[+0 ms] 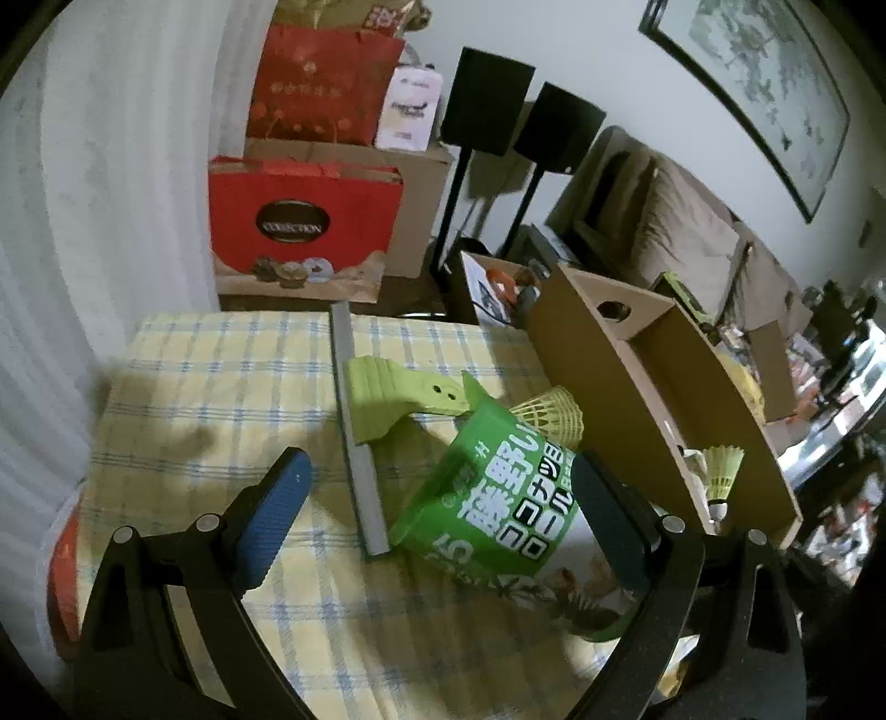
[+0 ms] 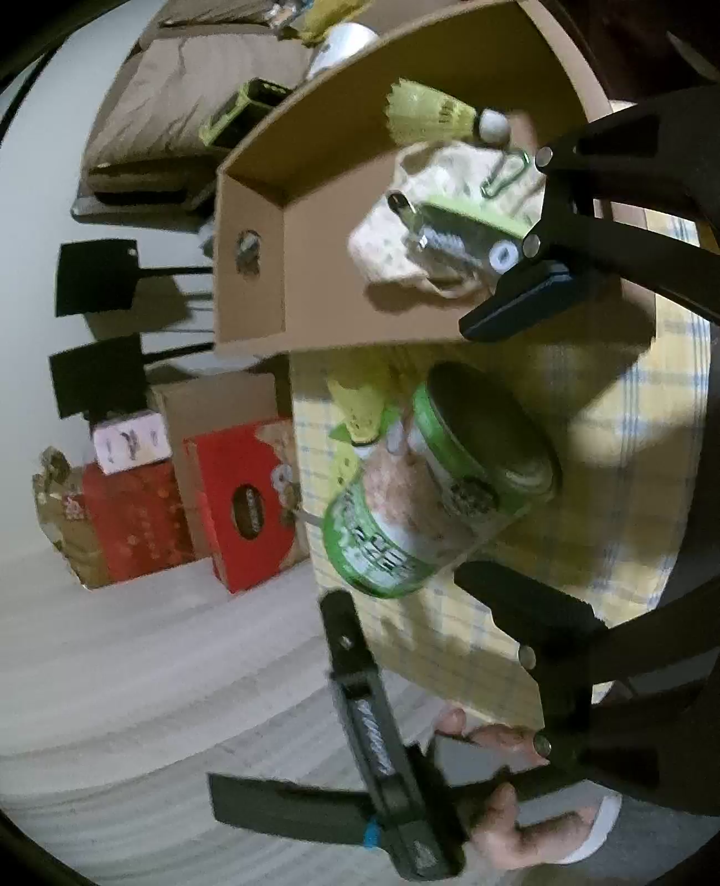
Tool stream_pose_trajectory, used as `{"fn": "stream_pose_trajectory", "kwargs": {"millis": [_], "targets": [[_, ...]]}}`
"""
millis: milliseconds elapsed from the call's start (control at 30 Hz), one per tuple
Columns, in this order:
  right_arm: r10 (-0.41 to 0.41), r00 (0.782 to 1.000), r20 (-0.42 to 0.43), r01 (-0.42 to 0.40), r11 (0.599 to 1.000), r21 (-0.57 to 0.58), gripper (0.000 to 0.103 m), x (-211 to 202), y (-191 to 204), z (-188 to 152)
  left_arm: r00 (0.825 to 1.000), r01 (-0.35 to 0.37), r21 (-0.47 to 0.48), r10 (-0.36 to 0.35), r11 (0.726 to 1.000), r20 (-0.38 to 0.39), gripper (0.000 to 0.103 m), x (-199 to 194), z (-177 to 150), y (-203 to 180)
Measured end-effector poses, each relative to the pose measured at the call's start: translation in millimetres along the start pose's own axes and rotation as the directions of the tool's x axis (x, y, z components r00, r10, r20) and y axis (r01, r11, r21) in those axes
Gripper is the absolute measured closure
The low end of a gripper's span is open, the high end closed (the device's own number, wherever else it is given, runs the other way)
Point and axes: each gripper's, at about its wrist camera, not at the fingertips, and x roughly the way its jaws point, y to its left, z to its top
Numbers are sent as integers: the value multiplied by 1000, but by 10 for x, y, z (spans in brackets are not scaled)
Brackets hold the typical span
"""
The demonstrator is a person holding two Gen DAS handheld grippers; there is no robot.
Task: Organize objects
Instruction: 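Grasp the green snack can from both sides with both grippers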
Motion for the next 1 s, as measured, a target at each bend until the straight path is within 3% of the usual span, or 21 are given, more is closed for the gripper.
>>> {"fn": "stream_pose_trajectory", "kwargs": {"millis": [200, 500, 700, 1000], "targets": [[10, 999, -37, -10, 1000, 4, 37, 156, 47, -45, 997, 67, -9, -67, 998, -23, 11, 136, 19, 3], [-9, 998, -60, 9, 1000, -7, 37, 298, 86, -64, 991, 116, 3, -116, 993, -73, 24, 320, 8, -24], [-21, 998, -60, 19, 999, -28, 45, 345, 113, -33, 983, 156, 8, -154, 988, -100, 37, 359, -23, -81], [-26, 999, -34, 24, 999, -44, 46, 305, 133, 8, 985, 154, 37, -150, 987, -91, 39, 218, -59, -175]]}}
